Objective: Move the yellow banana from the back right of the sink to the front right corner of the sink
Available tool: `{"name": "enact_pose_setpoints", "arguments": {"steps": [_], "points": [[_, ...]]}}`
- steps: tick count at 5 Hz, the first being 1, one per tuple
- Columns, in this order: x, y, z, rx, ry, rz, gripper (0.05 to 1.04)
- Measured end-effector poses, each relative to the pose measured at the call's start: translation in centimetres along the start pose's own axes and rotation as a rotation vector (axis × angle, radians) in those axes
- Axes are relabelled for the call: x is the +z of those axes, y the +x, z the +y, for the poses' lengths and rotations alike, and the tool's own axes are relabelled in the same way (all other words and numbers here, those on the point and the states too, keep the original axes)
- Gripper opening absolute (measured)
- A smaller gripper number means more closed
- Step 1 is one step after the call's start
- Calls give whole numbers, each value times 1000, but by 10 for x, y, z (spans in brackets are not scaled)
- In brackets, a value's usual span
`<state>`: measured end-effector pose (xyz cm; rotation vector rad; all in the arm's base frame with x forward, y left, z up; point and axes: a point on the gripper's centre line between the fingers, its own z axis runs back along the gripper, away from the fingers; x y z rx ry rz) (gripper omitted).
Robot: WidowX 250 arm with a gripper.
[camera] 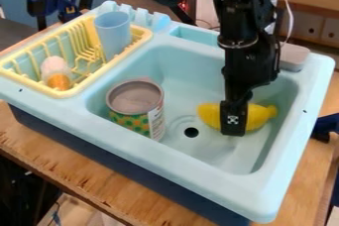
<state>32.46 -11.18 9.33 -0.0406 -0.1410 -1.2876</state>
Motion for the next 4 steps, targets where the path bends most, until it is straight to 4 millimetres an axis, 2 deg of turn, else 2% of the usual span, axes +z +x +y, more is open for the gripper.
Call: {"name": "enact_pose_setpoints", "arguments": {"steps": [1,2,3,4], "points": [[-1,0,-1,31,-10,3,950],[-1,4,-6,110,-41,-26,671],[2,2,-11,264,-112,-53,570],[14,4,-17,418,-147,-22,570]]}}
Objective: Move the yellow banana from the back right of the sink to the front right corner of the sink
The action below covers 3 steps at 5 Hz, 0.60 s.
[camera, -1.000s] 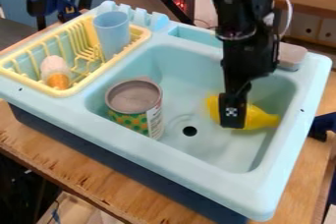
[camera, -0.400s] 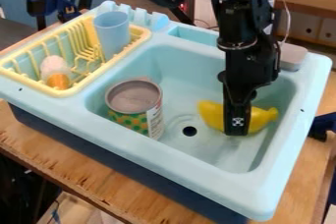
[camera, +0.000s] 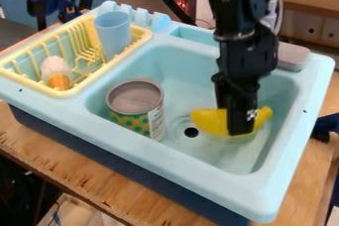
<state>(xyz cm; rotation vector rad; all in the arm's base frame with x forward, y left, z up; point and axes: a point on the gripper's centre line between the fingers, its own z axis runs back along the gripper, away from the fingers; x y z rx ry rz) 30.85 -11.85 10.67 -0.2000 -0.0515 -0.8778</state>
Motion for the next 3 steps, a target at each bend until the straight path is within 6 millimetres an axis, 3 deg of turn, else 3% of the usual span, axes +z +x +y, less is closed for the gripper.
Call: {"name": "enact_pose_setpoints", "arguments": {"steps": [2,3], "points": [[38,13,-44,198,91,106,570],[36,16,-50,239,84,93,570]]}}
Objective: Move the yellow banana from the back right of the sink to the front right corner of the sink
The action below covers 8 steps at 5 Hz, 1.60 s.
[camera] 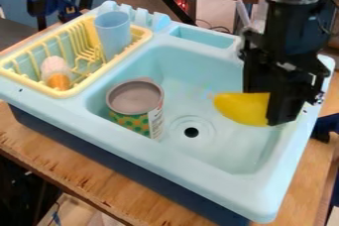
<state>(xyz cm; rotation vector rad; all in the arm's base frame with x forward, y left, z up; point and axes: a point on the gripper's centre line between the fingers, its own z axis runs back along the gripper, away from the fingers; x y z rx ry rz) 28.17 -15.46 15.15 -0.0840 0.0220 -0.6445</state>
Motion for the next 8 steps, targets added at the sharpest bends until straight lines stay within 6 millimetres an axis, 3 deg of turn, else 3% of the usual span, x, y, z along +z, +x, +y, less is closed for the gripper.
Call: {"name": "enact_pose_setpoints", "arguments": {"steps": [2,3,6,7,8], "points": [[-38,-29,19,160,-64,75,569],[-44,-36,28,213,-66,74,568],[-58,-20,14,230,-170,-7,568],[-69,-22,16,267,-249,-22,648],[-70,-25,19,292,-241,1,867]]}}
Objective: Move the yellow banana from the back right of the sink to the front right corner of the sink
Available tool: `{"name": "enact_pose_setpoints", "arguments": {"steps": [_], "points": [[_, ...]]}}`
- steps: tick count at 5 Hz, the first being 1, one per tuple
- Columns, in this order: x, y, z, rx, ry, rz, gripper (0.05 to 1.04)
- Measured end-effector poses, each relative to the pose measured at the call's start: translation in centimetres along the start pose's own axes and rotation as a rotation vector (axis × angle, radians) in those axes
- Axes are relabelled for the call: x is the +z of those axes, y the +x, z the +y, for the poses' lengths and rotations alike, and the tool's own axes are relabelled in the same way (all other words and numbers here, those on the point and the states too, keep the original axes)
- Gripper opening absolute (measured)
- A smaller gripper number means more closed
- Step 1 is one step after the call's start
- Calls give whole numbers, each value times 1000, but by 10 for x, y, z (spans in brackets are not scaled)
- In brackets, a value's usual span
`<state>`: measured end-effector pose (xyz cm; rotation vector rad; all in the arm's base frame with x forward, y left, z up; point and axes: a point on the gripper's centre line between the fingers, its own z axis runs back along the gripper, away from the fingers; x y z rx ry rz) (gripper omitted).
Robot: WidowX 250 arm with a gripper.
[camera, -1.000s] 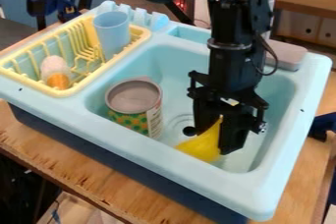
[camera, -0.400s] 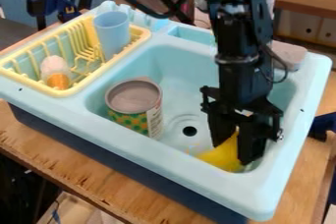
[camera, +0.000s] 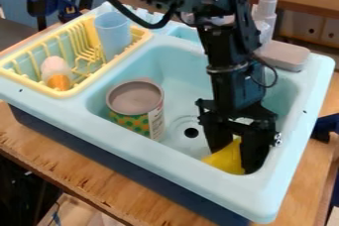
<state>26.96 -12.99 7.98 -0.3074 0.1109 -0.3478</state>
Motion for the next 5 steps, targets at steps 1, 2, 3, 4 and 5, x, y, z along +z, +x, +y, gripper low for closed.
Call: {"name": "enact_pose_setpoints", "arguments": {"steps": [1,2,3,4,5], "points": [[5,-3,0,48,39,20,982],[21,-5,-2,62,62,-26,995],[54,-11,-14,34,60,-123,995],[78,-19,-20,37,108,-127,995],[114,-30,-28,-12,323,-42,996]]}}
